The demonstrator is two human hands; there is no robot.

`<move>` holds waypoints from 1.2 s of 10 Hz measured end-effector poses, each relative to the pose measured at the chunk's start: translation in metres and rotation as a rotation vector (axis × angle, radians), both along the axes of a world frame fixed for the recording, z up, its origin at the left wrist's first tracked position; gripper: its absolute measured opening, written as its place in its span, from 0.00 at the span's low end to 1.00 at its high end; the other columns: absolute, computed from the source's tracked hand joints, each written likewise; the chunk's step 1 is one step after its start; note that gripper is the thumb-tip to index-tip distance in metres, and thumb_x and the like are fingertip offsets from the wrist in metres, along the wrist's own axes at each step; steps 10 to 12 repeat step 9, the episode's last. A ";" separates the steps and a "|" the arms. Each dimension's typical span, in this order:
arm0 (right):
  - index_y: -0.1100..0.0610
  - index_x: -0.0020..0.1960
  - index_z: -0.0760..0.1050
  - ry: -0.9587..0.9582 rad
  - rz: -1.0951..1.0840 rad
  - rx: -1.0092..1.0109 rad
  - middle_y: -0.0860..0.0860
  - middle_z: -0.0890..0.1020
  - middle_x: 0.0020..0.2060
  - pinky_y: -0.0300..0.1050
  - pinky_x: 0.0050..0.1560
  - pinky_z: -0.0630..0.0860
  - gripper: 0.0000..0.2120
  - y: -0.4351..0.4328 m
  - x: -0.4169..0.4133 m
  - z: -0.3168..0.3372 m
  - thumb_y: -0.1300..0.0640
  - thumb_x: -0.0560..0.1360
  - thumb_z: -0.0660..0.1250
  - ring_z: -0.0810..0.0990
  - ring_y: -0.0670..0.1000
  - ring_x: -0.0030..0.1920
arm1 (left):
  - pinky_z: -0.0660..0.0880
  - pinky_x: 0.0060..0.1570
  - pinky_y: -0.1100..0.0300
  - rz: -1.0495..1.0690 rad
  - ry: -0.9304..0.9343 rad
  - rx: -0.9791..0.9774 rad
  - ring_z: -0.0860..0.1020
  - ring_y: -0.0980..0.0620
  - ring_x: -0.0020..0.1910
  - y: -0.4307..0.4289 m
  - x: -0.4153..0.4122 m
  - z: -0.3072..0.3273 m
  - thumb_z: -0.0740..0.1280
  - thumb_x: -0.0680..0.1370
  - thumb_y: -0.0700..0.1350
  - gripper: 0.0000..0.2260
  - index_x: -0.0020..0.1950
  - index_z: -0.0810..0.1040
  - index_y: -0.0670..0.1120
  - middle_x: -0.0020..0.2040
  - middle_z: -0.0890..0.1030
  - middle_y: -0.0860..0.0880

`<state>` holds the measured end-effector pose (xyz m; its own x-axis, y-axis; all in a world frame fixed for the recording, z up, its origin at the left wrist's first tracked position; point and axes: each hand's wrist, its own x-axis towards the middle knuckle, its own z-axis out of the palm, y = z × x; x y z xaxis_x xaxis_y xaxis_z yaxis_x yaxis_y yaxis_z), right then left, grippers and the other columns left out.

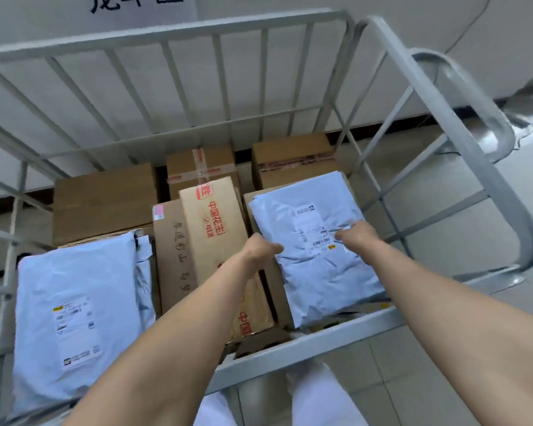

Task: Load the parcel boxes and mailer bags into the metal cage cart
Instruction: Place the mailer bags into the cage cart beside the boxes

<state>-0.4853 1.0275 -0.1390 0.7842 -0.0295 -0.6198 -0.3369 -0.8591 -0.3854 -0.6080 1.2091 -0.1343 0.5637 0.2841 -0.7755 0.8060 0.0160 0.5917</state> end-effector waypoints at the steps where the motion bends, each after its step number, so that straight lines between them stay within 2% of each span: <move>1: 0.59 0.63 0.74 0.064 0.007 -0.017 0.59 0.77 0.61 0.54 0.60 0.75 0.34 -0.029 0.022 -0.030 0.45 0.60 0.71 0.76 0.60 0.60 | 0.74 0.42 0.57 0.102 0.063 -0.008 0.78 0.46 0.47 -0.022 0.015 -0.024 0.71 0.75 0.43 0.21 0.63 0.73 0.36 0.55 0.80 0.43; 2: 0.56 0.69 0.68 0.130 0.012 -0.010 0.58 0.71 0.67 0.56 0.64 0.71 0.42 -0.056 0.044 -0.068 0.42 0.56 0.68 0.71 0.60 0.65 | 0.74 0.46 0.58 0.222 0.083 -0.027 0.78 0.45 0.53 -0.038 0.030 -0.050 0.73 0.72 0.42 0.28 0.68 0.68 0.37 0.61 0.78 0.42; 3: 0.58 0.76 0.55 0.188 0.014 -0.011 0.57 0.64 0.73 0.54 0.68 0.66 0.44 -0.055 0.047 -0.054 0.48 0.67 0.72 0.66 0.60 0.70 | 0.74 0.58 0.54 0.294 0.116 0.013 0.75 0.44 0.61 -0.048 0.038 -0.059 0.75 0.65 0.44 0.39 0.71 0.60 0.39 0.66 0.71 0.42; 4: 0.58 0.73 0.59 0.221 0.078 -0.085 0.59 0.65 0.70 0.50 0.65 0.70 0.40 -0.050 0.049 -0.064 0.49 0.68 0.73 0.69 0.60 0.67 | 0.74 0.62 0.46 0.369 0.063 -0.015 0.75 0.44 0.60 -0.056 0.042 -0.062 0.71 0.60 0.44 0.42 0.72 0.58 0.44 0.64 0.73 0.44; 5: 0.57 0.72 0.61 0.240 0.191 -0.209 0.58 0.62 0.68 0.47 0.60 0.71 0.36 -0.035 0.041 -0.064 0.49 0.68 0.71 0.67 0.60 0.66 | 0.75 0.57 0.49 0.470 0.050 -0.013 0.74 0.45 0.55 -0.050 0.042 -0.064 0.68 0.72 0.36 0.30 0.70 0.59 0.49 0.60 0.74 0.47; 6: 0.61 0.71 0.62 0.284 0.270 -0.204 0.58 0.66 0.67 0.47 0.61 0.71 0.34 -0.021 0.034 -0.073 0.51 0.71 0.70 0.67 0.57 0.66 | 0.73 0.54 0.52 0.415 0.079 0.090 0.73 0.44 0.56 -0.034 0.035 -0.067 0.67 0.74 0.31 0.32 0.73 0.57 0.47 0.64 0.72 0.44; 7: 0.62 0.70 0.65 0.281 0.252 -0.163 0.59 0.68 0.68 0.52 0.65 0.70 0.32 -0.015 0.031 -0.062 0.53 0.70 0.70 0.69 0.60 0.67 | 0.73 0.54 0.56 0.277 0.144 0.185 0.75 0.45 0.55 -0.026 0.027 -0.055 0.70 0.72 0.33 0.32 0.74 0.60 0.43 0.65 0.74 0.41; 8: 0.60 0.68 0.66 0.137 0.282 -0.140 0.57 0.68 0.68 0.52 0.61 0.73 0.27 -0.017 0.036 -0.043 0.52 0.72 0.67 0.70 0.61 0.65 | 0.76 0.57 0.51 0.215 0.141 0.244 0.77 0.40 0.59 -0.022 0.026 -0.038 0.70 0.72 0.36 0.27 0.70 0.67 0.39 0.63 0.76 0.39; 9: 0.59 0.61 0.70 0.035 0.383 -0.020 0.59 0.73 0.65 0.50 0.52 0.73 0.18 -0.006 0.041 -0.006 0.54 0.73 0.65 0.74 0.60 0.59 | 0.73 0.45 0.56 0.154 0.098 0.338 0.78 0.44 0.49 -0.018 0.027 0.012 0.66 0.76 0.37 0.09 0.55 0.73 0.41 0.53 0.78 0.42; 12: 0.59 0.61 0.70 0.035 0.383 -0.020 0.59 0.73 0.65 0.50 0.52 0.73 0.18 -0.006 0.041 -0.006 0.54 0.73 0.65 0.74 0.60 0.59 | 0.73 0.45 0.56 0.154 0.098 0.338 0.78 0.44 0.49 -0.018 0.027 0.012 0.66 0.76 0.37 0.09 0.55 0.73 0.41 0.53 0.78 0.42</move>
